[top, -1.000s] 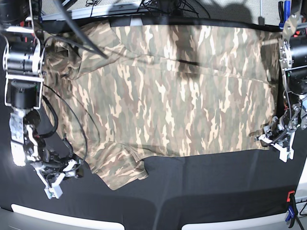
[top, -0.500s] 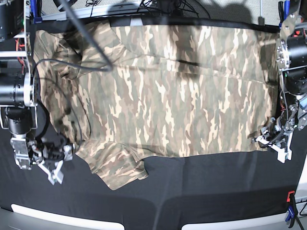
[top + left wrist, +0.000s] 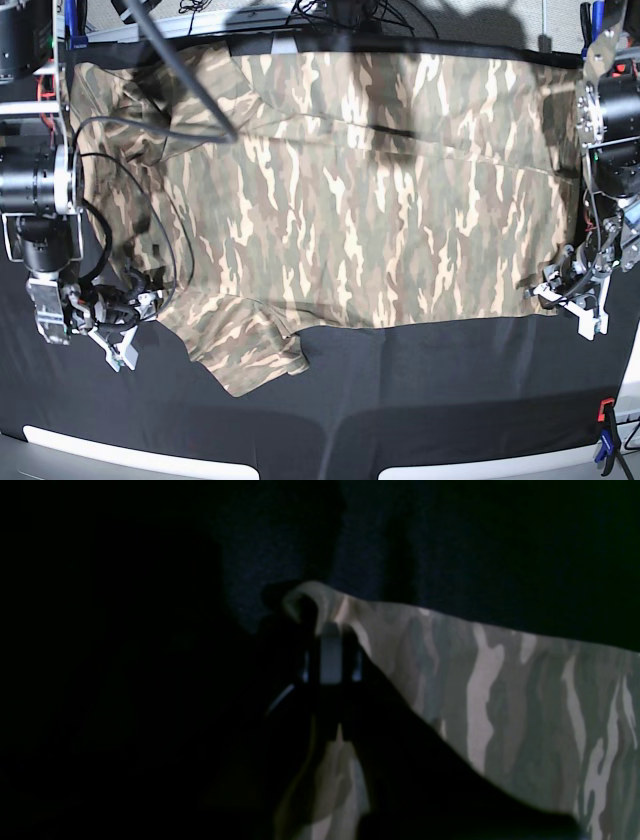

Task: Layout the t-shirt on the table in an organized manner, then fold the t-shirt properly
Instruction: 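Fold the hem up over the collar with both grippers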

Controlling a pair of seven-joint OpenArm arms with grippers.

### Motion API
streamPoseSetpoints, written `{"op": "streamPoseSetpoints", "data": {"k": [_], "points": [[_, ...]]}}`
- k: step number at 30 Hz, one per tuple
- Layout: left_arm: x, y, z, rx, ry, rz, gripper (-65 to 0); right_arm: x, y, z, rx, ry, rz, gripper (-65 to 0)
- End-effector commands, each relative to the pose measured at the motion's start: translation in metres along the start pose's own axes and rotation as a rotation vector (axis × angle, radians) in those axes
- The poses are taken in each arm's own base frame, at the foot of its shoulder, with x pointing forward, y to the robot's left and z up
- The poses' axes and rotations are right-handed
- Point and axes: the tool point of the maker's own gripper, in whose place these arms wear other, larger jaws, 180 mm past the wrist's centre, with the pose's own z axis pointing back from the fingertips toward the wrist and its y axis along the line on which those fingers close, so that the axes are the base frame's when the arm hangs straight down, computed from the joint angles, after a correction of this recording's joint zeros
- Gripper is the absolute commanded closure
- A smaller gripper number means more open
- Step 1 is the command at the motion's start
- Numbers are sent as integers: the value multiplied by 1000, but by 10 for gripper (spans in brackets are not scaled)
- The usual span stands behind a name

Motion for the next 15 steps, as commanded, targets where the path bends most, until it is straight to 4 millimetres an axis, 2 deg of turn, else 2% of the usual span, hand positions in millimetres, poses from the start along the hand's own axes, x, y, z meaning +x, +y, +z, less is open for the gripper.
{"op": "streamPoseSetpoints", "data": {"k": [1, 5, 9, 10, 15], "points": [[15, -4, 1, -15, -19, -10, 0, 19, -5, 10, 2, -42, 2, -310], [15, -4, 1, -16, -19, -10, 0, 17, 1, 10, 34, -37, 30, -194], [16, -4, 1, -16, -24, -10, 0, 17, 4, 10, 53, -37, 44, -17], [16, -5, 1, -16, -30, -10, 0, 17, 4, 10, 53, -38, 44, 0], [25, -6, 0, -20, -78, -8, 0, 27, 4, 11, 50, -91, 41, 0]]}}
